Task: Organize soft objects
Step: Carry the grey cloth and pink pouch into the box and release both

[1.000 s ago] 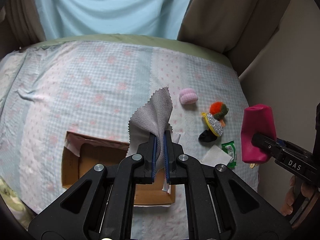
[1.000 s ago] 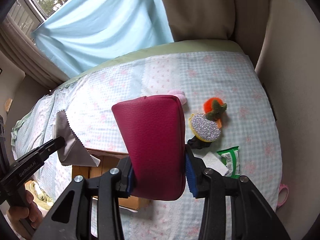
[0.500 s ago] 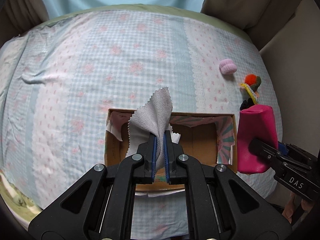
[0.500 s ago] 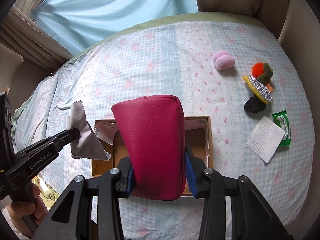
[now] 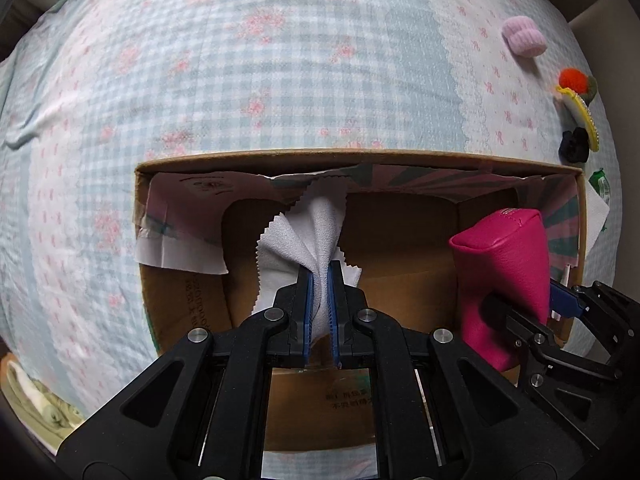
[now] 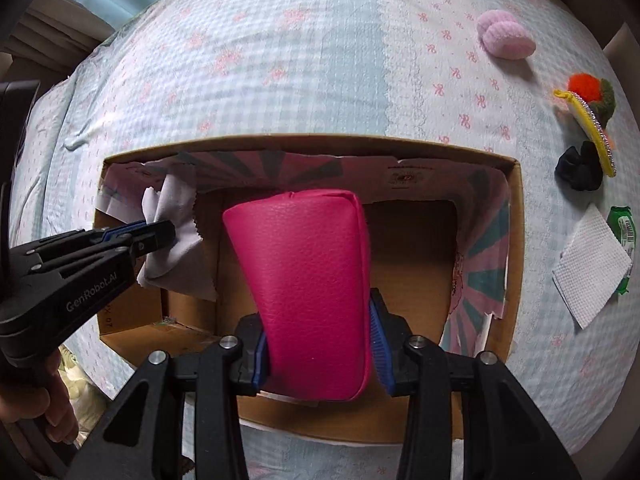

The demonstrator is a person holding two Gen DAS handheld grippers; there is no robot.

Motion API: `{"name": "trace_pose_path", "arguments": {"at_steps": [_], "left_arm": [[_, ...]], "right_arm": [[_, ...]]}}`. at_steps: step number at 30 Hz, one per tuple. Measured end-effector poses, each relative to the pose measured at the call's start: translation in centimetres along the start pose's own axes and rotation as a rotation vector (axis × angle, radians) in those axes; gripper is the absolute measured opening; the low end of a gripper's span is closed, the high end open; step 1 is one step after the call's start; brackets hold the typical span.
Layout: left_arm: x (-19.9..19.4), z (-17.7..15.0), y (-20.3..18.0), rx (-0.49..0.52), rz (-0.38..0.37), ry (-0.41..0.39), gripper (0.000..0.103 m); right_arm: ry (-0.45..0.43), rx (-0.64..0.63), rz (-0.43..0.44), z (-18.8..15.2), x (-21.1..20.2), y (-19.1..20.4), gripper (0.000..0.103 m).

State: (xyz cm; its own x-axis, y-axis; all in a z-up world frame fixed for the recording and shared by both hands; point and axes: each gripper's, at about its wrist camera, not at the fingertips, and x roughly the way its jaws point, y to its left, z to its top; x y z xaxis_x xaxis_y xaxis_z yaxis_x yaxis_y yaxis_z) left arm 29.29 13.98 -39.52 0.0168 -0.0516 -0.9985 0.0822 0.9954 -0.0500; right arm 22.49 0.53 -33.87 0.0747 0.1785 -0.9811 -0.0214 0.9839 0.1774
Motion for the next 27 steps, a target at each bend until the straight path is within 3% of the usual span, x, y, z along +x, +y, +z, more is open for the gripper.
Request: {"name": "trace_pose_path", "arguments": {"at_steps": [7, 9, 10, 11, 12, 27], "left_arm": [[1.9, 0.5, 0.0, 0.000, 0.032, 0.032, 0.006], [2.2, 0.7, -0.1, -0.008, 0.016, 0.037, 0.014], [2.2, 0.8, -0.2, -0.016, 0.008, 0.044, 0.050], [2.2, 0.9, -0.2, -0.022, 0.007, 0.041, 0.103], [1.9, 0.9, -0.2, -0.025, -0.001, 0.019, 0.100], [-0.1, 1.3, -0.1, -0.050, 0.004, -0.002, 0.103]], "right_arm": [[0.087, -0.115, -0.024, 0.5, 3.8, -0.3, 0.039], [0.075, -0.143, -0.030, 0.5, 3.9, -0.1, 0.047], [0.059, -0.161, -0.040, 0.4, 3.9, 0.0, 0.065], [0.044, -0.178, -0.058, 0.3, 4.0, 0.2, 0.098], [0.034, -0.187, -0.068, 0.2, 4.0, 0.2, 0.103], [0.017, -0.223, -0.028, -0.7, 3.6, -0.4, 0.103]]}}
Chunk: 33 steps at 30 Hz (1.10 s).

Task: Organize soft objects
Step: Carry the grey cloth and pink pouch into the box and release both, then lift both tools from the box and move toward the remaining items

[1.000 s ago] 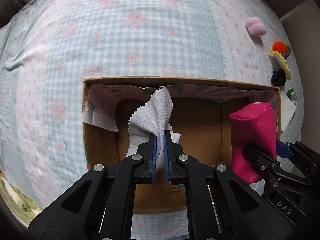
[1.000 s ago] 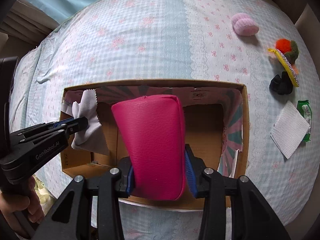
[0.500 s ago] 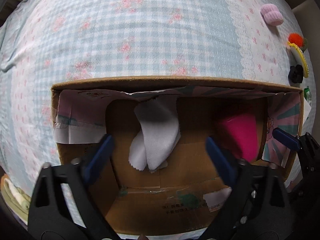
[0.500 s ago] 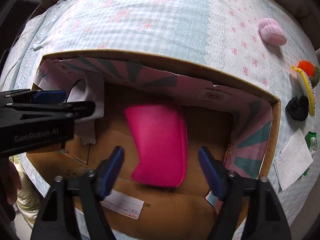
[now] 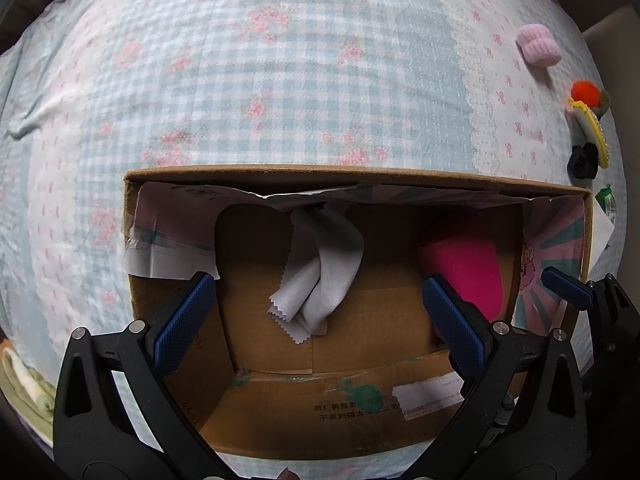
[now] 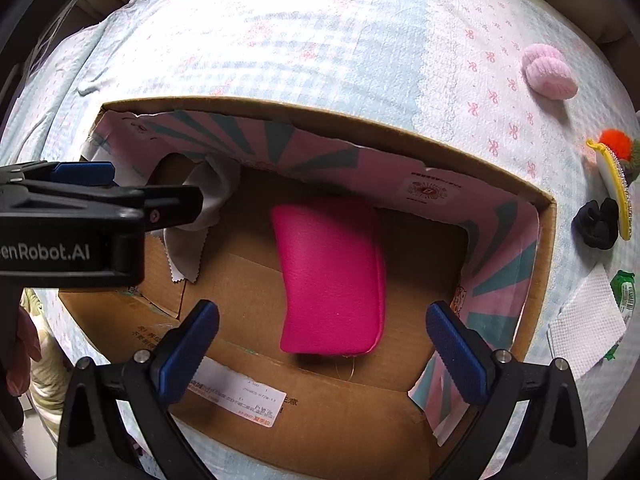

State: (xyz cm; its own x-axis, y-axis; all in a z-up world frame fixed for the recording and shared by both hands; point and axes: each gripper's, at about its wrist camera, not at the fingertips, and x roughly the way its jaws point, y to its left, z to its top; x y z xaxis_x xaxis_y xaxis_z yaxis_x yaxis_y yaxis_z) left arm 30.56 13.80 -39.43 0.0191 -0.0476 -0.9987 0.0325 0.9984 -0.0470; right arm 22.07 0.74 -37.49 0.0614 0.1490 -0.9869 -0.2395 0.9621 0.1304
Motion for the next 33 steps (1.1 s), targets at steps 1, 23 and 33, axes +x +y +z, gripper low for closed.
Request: {"name": "trace_pose_path", "arguments": {"at_steps": [1, 23, 33], "left_arm": [[-0.3, -0.1, 0.0, -0.001, 0.000, -0.006, 0.103], [-17.5, -9.8, 2.4, -0.054, -0.029, -0.300, 0.103], [-27.1, -15.2, 3.7, -0.039, 0.032, -0.506, 0.103]], "right_arm": [[-0.001, -0.002, -0.004, 0.0, -0.3, -0.1, 0.103], [-0.199, -0.015, -0.040, -4.6, -15.6, 2.3, 0.103], [-0.385, 0.160, -0.118, -9.1, -26.2, 3.2, 0.103]]}}
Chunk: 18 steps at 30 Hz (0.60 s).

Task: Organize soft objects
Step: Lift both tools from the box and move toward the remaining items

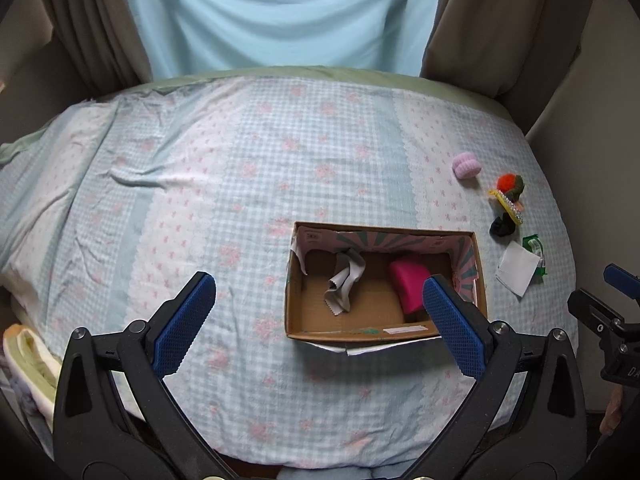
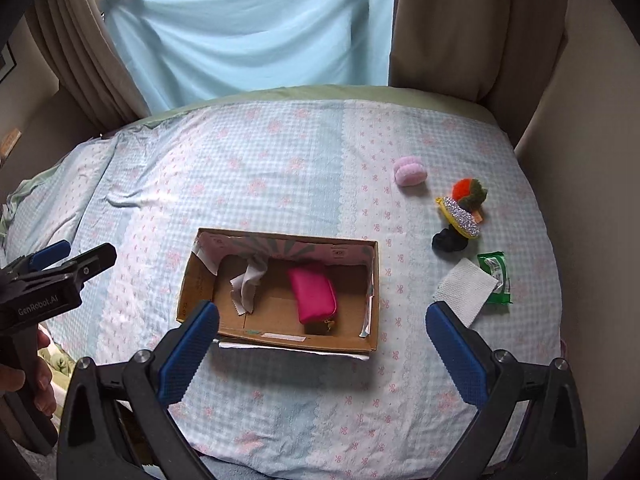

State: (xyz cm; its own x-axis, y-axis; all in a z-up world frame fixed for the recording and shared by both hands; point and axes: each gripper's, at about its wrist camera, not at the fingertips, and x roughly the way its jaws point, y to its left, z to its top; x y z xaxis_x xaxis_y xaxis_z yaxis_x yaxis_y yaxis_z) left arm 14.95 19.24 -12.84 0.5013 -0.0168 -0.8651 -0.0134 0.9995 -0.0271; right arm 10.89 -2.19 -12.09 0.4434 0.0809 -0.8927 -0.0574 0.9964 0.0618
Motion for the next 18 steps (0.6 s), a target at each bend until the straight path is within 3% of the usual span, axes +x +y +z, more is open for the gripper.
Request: {"name": "trace_pose_path", "arguments": {"at_steps": [8, 18], "left_arm": [[-5.1, -0.2, -2.4, -0.007, -0.065, -0.099, 0.103], [-5.3, -0.8, -12.2, 0.019, -0.116, -0.111, 0.103]], "right_arm": [[-0.128, 0.105, -0.051, -1.0, -6.2, -2.5, 0.103], [-0.198, 0.216, -0.080, -3.9, -9.6, -11.3, 0.103]]}}
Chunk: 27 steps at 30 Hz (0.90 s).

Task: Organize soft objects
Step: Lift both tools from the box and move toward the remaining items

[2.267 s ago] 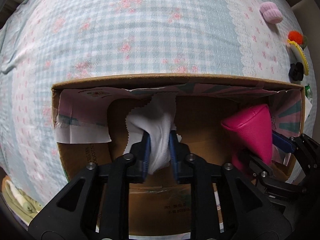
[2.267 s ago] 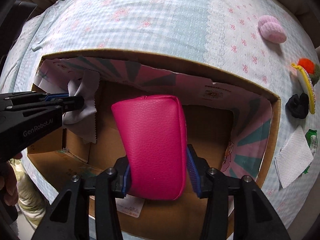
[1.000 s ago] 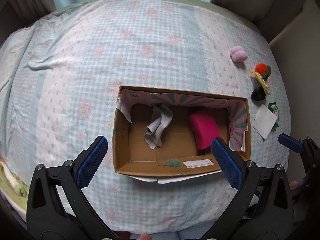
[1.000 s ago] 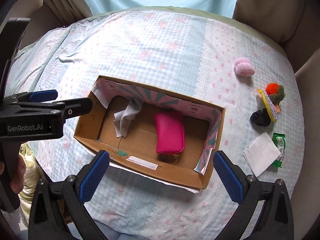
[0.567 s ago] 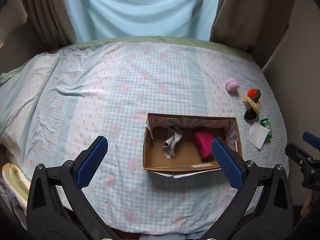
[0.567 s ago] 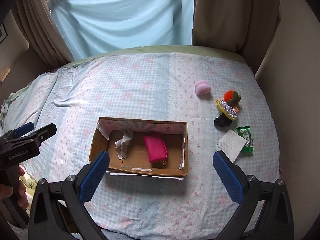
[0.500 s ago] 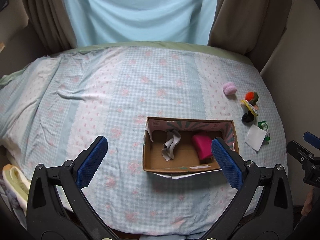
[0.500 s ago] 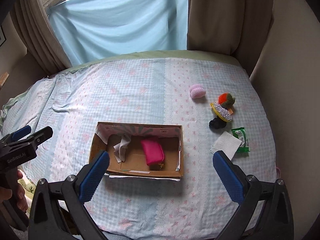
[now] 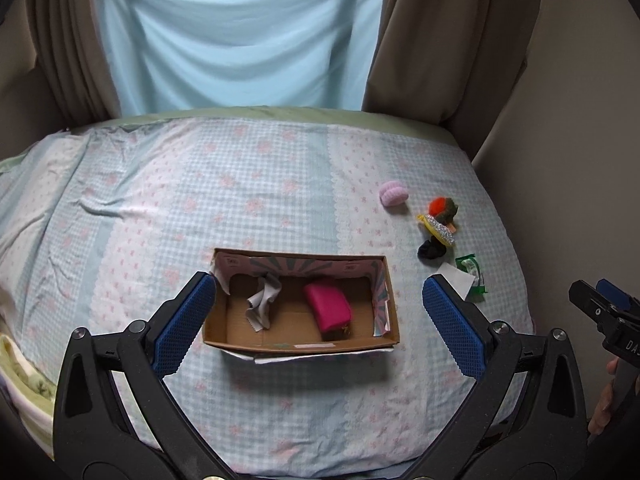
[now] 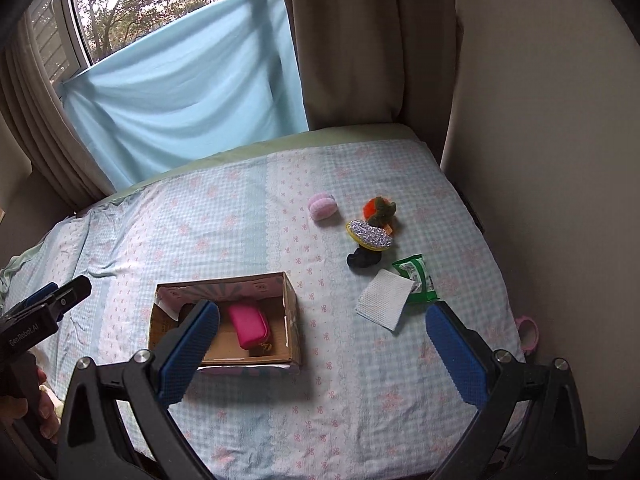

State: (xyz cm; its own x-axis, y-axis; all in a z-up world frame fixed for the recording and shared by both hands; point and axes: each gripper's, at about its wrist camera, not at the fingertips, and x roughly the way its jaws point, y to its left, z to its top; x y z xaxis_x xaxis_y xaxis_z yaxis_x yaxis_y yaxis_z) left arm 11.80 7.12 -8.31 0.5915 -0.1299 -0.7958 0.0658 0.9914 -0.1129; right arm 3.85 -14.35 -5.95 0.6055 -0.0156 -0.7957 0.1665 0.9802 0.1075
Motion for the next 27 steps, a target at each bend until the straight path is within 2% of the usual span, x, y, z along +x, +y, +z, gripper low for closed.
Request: {"name": "trace_pose_path", "arguments": {"at_steps": [8, 15, 21, 27], "left_arm": [[3.5, 0.7, -8.9, -0.015, -0.018, 0.020, 0.103], [8.3, 2.0, -15.4, -0.008, -0.045, 0.079, 0.103], [13.1, 3.6, -18.6, 0.030, -0.064, 0.131, 0.103], [19.4, 5.1, -19.9, 0.000, -0.123, 0.220, 0.103]], "right_arm": [[0.016, 0.033, -0.001, 2.1, 2.0, -9.3, 0.103], [0.055, 0.037, 0.013, 4.1, 6.6, -15.4, 0.103], [0.102, 0.082, 0.029, 5.0, 10.8, -18.4, 0.103], [0.152, 0.094, 0.046, 5.2, 15.1, -19.5, 0.103]]}}
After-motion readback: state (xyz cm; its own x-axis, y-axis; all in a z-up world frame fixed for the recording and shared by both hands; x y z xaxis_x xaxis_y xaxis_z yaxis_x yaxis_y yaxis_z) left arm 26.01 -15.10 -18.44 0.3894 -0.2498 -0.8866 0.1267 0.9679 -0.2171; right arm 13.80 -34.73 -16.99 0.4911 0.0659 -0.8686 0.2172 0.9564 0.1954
